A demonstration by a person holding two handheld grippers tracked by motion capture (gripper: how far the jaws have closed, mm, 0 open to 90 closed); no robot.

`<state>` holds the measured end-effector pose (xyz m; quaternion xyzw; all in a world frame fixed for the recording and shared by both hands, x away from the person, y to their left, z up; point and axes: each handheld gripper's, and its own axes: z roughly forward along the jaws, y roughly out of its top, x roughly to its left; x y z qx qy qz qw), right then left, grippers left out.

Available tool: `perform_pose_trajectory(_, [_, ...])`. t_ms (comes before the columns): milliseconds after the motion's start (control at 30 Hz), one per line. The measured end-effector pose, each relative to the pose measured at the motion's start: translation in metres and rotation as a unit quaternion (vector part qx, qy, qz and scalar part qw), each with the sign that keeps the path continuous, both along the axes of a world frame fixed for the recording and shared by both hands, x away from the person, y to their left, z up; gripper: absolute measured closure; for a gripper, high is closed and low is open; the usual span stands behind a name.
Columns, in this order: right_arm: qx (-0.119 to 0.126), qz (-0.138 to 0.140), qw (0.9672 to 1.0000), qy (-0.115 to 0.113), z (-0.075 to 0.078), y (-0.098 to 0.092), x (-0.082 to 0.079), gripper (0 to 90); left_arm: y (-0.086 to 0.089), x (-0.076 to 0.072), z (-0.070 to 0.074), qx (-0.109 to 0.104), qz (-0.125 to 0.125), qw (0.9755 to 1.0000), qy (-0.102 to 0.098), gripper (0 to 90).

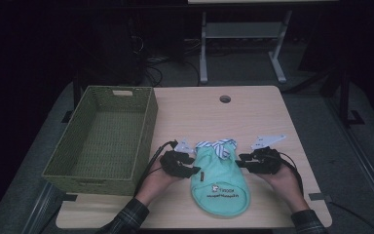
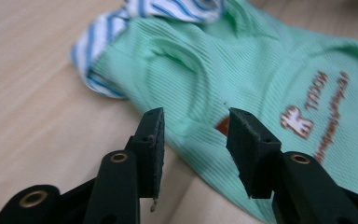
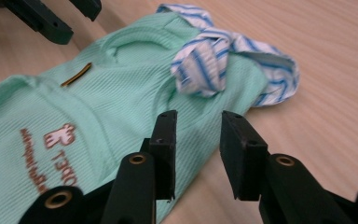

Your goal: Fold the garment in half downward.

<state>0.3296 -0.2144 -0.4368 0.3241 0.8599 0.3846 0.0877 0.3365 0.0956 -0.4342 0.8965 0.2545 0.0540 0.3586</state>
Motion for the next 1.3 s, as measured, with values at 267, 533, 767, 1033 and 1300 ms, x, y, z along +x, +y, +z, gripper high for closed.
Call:
perform_pose_trajectory(267, [0.004,-0.007,0.9999,0.006,0.003,0.004,0.024,59.6,0.000,0.024,0.011,0.003,0.018,0.9996,-0.020,47.8])
perform_pose_trajectory(533, [0.017,-0.025,0.9995,0.011,0.004,0.009,0.052,58.5,-0.009,0.053,0.013,0.015,0.041,0.9988,-0.024,47.0])
perform_pose_trajectory(767, [0.013,-0.032,0.9993,0.016,-0.004,0.011,0.063,57.4,-0.016,0.073,0.002,0.028,0.049,0.9983,-0.013,45.7])
perform_pose_trajectory(1033, [0.017,-0.048,0.9985,0.021,-0.010,0.007,0.069,56.0,-0.026,0.082,-0.014,0.043,0.051,0.9978,-0.007,45.4])
perform_pose_trajectory(1300, [0.024,-0.054,0.9981,0.017,-0.014,0.007,0.077,54.8,-0.024,0.087,-0.025,0.059,0.042,0.9974,-0.002,46.1])
